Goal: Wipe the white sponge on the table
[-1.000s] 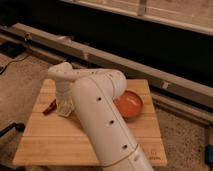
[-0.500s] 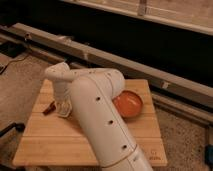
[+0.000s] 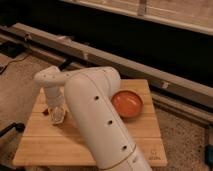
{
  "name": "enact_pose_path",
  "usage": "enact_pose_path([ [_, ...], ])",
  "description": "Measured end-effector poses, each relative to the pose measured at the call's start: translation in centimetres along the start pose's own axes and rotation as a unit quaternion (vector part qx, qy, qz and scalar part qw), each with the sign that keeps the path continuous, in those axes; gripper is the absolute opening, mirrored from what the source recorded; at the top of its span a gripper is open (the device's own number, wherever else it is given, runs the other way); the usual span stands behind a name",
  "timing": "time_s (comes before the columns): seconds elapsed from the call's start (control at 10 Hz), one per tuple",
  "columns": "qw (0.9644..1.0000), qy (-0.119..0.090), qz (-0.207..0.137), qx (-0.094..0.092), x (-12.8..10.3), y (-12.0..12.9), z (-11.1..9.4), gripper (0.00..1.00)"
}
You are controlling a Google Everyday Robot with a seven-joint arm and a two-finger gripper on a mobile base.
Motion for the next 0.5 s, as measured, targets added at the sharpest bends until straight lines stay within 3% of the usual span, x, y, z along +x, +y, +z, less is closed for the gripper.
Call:
enact_pose_path([
  [0.3, 0.9986, 0.024, -0.033, 0.033, 2.2, 0.9, 1.5, 0.00],
  [0.5, 0.9980, 0.035, -0.032, 0.041, 2.8, 0.2, 2.1, 0.00],
])
